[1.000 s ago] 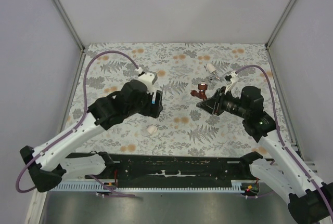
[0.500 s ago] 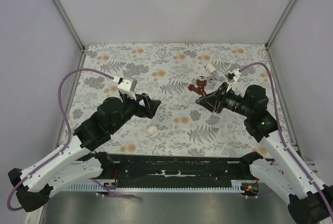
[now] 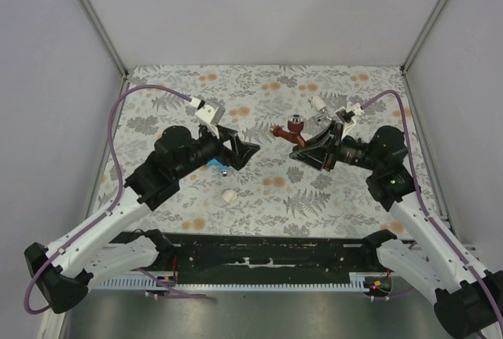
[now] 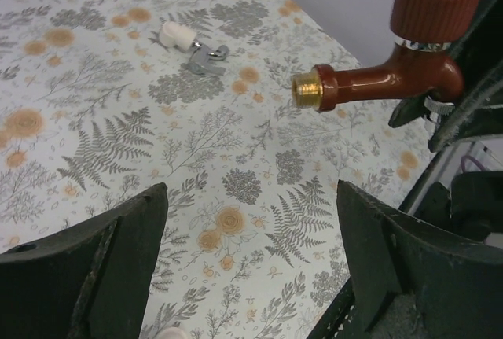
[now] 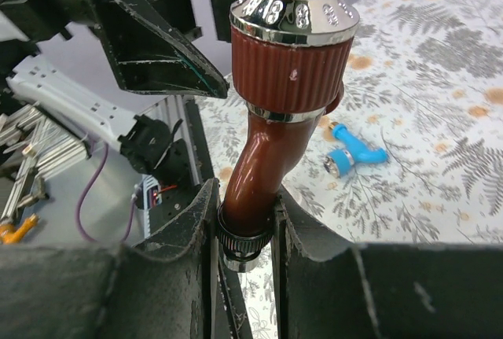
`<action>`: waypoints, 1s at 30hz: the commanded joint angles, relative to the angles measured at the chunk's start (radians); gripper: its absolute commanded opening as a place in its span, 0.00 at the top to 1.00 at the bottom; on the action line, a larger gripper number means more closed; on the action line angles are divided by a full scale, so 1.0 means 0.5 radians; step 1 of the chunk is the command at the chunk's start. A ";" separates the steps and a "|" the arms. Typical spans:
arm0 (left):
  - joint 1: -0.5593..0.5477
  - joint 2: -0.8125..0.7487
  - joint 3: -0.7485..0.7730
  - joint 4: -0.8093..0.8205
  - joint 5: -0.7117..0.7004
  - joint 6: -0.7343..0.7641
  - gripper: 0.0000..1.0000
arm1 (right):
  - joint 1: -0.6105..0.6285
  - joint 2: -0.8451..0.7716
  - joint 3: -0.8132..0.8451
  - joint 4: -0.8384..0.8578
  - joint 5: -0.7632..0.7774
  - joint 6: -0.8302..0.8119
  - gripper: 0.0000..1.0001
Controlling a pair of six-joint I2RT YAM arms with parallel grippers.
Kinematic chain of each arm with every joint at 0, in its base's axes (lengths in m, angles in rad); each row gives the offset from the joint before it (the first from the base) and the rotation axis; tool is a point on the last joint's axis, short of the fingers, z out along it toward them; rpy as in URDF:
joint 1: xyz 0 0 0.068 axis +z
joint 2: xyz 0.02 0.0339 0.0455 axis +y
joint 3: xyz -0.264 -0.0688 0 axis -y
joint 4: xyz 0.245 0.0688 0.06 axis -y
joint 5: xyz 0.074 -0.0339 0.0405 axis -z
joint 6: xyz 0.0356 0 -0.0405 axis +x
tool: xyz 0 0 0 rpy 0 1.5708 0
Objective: Install the water faucets
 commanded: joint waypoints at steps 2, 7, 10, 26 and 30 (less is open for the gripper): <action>0.080 -0.095 0.099 0.070 0.621 0.361 0.09 | -0.009 0.053 0.156 0.336 -0.379 -0.022 1.00; 0.086 -0.083 0.114 0.107 0.907 0.588 0.09 | -0.003 0.136 0.257 0.370 -0.615 -0.040 1.00; 0.086 -0.034 0.136 0.181 0.996 0.708 0.09 | 0.007 0.194 0.312 0.376 -0.741 -0.025 1.00; 0.098 0.141 0.274 0.242 1.383 0.855 0.38 | 0.123 0.354 0.417 0.354 -0.901 -0.040 1.00; 0.098 0.105 0.274 0.108 1.319 0.917 0.74 | 0.123 0.375 0.438 0.305 -0.888 -0.037 0.99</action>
